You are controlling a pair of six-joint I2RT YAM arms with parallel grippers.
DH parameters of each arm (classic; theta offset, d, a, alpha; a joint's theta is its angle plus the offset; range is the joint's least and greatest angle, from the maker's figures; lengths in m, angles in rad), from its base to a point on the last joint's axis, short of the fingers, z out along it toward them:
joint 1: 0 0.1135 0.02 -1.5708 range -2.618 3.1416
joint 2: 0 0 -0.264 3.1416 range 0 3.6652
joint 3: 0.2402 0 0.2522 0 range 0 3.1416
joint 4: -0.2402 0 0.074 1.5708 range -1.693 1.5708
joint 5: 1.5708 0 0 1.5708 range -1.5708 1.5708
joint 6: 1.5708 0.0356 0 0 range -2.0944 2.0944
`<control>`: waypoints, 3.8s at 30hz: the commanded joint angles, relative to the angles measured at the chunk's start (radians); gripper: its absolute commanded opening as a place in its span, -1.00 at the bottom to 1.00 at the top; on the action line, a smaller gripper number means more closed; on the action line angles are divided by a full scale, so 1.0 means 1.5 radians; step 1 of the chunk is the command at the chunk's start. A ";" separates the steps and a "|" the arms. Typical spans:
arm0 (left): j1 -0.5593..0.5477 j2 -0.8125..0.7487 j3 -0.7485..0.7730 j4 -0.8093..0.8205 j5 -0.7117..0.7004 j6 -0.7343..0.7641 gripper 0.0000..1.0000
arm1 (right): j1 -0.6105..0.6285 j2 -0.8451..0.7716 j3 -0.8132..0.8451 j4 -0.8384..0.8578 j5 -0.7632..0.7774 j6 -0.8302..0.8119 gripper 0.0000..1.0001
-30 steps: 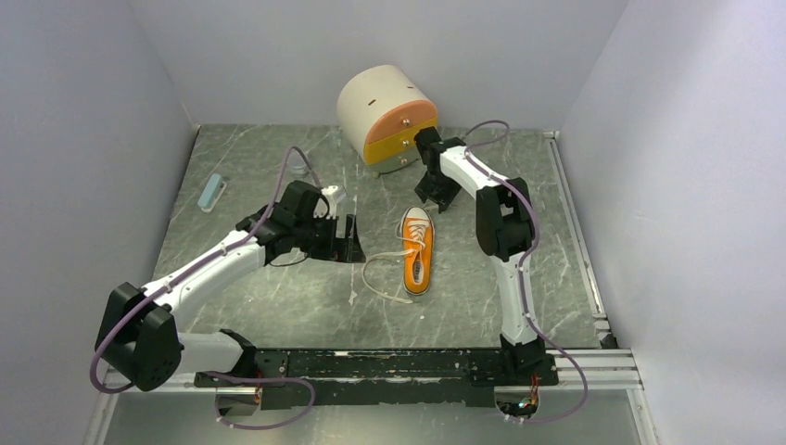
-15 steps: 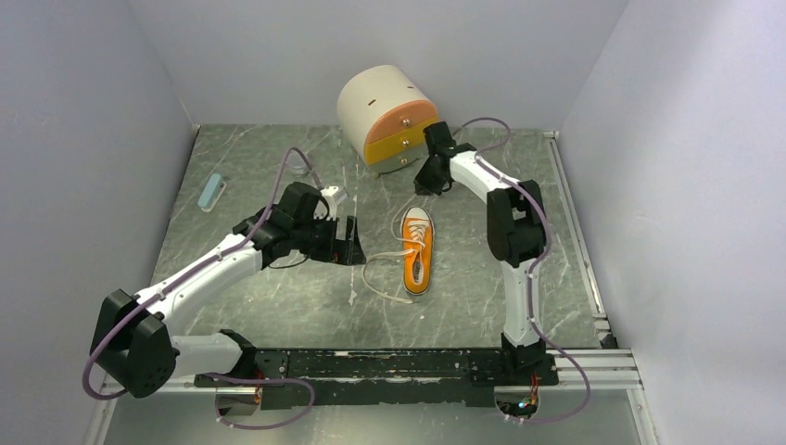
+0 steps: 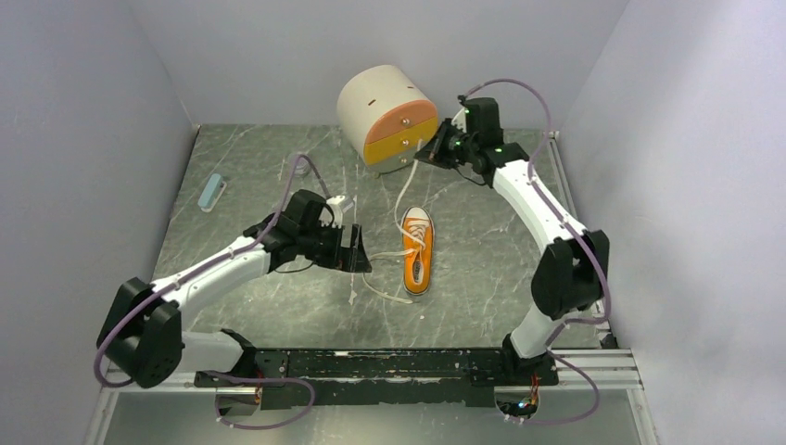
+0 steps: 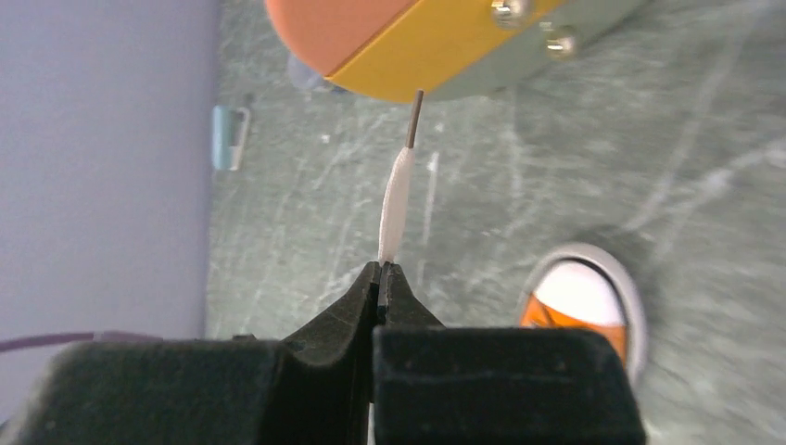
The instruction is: Tie the shoes
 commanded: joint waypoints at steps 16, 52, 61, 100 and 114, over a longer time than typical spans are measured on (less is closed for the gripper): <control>-0.071 0.307 0.107 0.259 -0.015 0.437 0.66 | -0.079 -0.301 -0.121 -0.257 0.149 -0.202 -1.00; -0.092 0.151 -0.031 0.431 0.037 0.016 -0.90 | 0.041 -0.056 -0.068 -0.018 -0.078 -0.010 -1.00; -0.097 0.162 0.017 0.394 0.027 0.011 -0.90 | 0.096 0.015 -0.085 -0.053 -0.111 -0.063 -1.00; -0.029 0.301 0.187 0.187 0.122 0.081 -0.90 | 0.064 -0.190 -0.438 0.102 -0.079 -0.564 -0.30; -0.020 0.335 0.227 0.163 0.126 0.079 -0.90 | 0.083 -0.182 -0.438 0.090 -0.025 -0.595 -0.34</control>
